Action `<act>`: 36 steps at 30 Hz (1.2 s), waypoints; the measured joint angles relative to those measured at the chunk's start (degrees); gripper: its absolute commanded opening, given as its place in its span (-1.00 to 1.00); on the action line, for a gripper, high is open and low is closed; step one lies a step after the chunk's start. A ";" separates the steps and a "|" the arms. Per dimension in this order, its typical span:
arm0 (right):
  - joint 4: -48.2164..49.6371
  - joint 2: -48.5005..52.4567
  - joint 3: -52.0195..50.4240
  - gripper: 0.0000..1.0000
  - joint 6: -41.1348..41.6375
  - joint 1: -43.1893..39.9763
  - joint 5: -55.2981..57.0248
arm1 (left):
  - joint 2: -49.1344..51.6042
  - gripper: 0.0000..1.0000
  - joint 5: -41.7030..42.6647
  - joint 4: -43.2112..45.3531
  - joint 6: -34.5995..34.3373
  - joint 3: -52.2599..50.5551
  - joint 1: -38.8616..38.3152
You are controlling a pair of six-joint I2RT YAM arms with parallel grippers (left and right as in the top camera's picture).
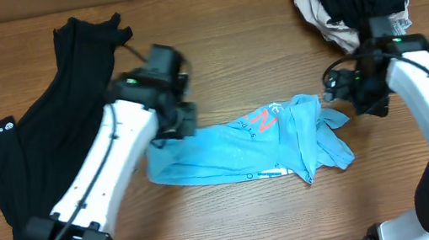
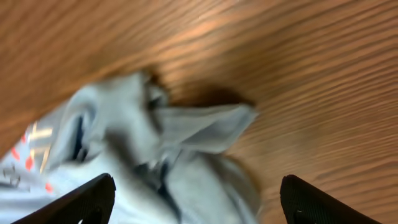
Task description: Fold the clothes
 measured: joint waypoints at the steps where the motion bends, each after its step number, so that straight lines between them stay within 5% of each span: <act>1: 0.35 0.00 0.00 0.77 -0.09 -1.29 -0.17 | 0.13 -0.92 0.00 1.25 -1.20 0.00 -2.05; 5: 1.27 0.00 0.00 0.77 -0.87 -5.64 -1.73 | 0.48 -0.91 0.07 4.94 -4.61 0.00 -8.41; 6: 1.51 0.00 0.00 0.77 -0.98 -6.64 -2.25 | 0.66 -0.76 0.20 5.84 -5.22 0.00 -9.90; 8: 1.79 0.00 0.00 0.77 -1.18 -8.04 -3.17 | 1.22 -0.01 0.33 7.63 -6.12 0.02 -12.59; 9: 1.92 0.00 0.00 0.77 -1.33 -8.55 -3.54 | 1.70 0.64 0.46 8.44 -6.60 0.02 -13.73; 10: 1.86 0.00 0.00 0.77 -1.57 -8.85 -3.93 | 2.19 0.92 0.59 9.09 -6.69 0.00 -14.64; 11: 1.73 0.00 0.00 0.78 -1.99 -8.94 -4.31 | 2.64 1.00 0.66 9.51 -6.86 0.00 -15.37; 21: 1.97 0.00 -1.01 0.80 -6.64 -8.81 -9.31 | 4.07 0.99 -1.05 6.38 -3.89 2.67 -14.73; 32: 15.58 0.02 -12.72 0.77 -9.88 -8.74 -14.53 | 4.13 0.99 -8.28 0.68 4.85 16.33 -4.39; 36: 21.44 0.94 -16.52 0.50 -10.38 -8.37 -15.37 | 4.13 0.99 -8.79 -0.48 7.17 16.33 -0.11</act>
